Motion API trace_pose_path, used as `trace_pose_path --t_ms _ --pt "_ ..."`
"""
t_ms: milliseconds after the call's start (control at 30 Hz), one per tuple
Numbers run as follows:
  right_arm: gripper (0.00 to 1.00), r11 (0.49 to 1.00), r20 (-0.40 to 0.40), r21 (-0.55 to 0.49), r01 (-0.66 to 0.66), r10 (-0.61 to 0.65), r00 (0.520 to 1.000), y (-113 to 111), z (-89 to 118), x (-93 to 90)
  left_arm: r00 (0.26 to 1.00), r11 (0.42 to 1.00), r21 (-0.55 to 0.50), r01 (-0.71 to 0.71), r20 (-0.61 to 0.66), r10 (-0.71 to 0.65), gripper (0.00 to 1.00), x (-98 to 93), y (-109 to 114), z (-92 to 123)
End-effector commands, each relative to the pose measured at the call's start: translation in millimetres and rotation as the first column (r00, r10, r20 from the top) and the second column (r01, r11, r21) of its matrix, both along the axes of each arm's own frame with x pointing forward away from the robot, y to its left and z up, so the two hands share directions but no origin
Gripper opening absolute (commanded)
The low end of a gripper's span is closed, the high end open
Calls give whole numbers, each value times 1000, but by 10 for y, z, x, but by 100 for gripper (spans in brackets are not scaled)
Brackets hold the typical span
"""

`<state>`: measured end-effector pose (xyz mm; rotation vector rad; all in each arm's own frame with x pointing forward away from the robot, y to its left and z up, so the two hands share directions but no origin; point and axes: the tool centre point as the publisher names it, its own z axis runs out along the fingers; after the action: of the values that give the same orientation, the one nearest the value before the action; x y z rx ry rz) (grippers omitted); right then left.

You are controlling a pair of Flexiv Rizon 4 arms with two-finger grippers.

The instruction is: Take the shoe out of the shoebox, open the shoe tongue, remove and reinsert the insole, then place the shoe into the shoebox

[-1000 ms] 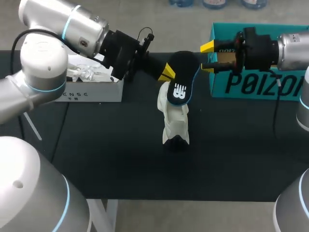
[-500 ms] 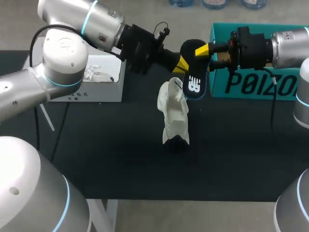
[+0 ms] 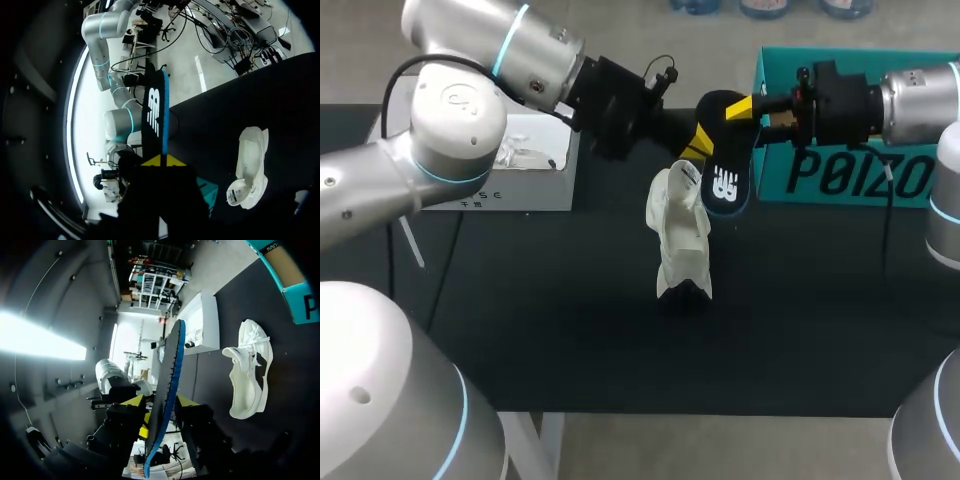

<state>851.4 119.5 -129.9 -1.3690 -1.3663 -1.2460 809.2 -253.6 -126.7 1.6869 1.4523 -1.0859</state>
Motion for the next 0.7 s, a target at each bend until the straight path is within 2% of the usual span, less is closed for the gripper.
trace_pose_path --t_ms 33,100,300,333,367,400,700 --pt "34 1000 -33 1 -11 11 999 9 -24 1 1000 1000 6 -12 13 12 0 -30 34 -27" --pt "29 1000 -42 5 -7 7 999 0 -35 -5 1000 1000 7 -11 14 11 0 -31 42 -29" --pt "26 1000 -79 20 -2 3 997 -55 -88 7 1000 1000 25 0 20 -1 0 -43 74 -55" --pt "20 1000 -83 24 -3 5 997 -55 -94 10 1000 1000 25 1 21 -2 0 -43 75 -56" --pt "7 1000 -86 26 -2 5 996 -55 -102 13 1000 1000 30 7 27 -7 0 -45 76 -61" --pt "0 1000 -88 23 -3 5 996 -50 -108 14 1000 1000 31 8 27 -8 0 -44 77 -65" --pt "0 1000 -80 23 -13 15 997 -11 -94 23 999 999 39 14 30 -16 0 -31 84 -102"
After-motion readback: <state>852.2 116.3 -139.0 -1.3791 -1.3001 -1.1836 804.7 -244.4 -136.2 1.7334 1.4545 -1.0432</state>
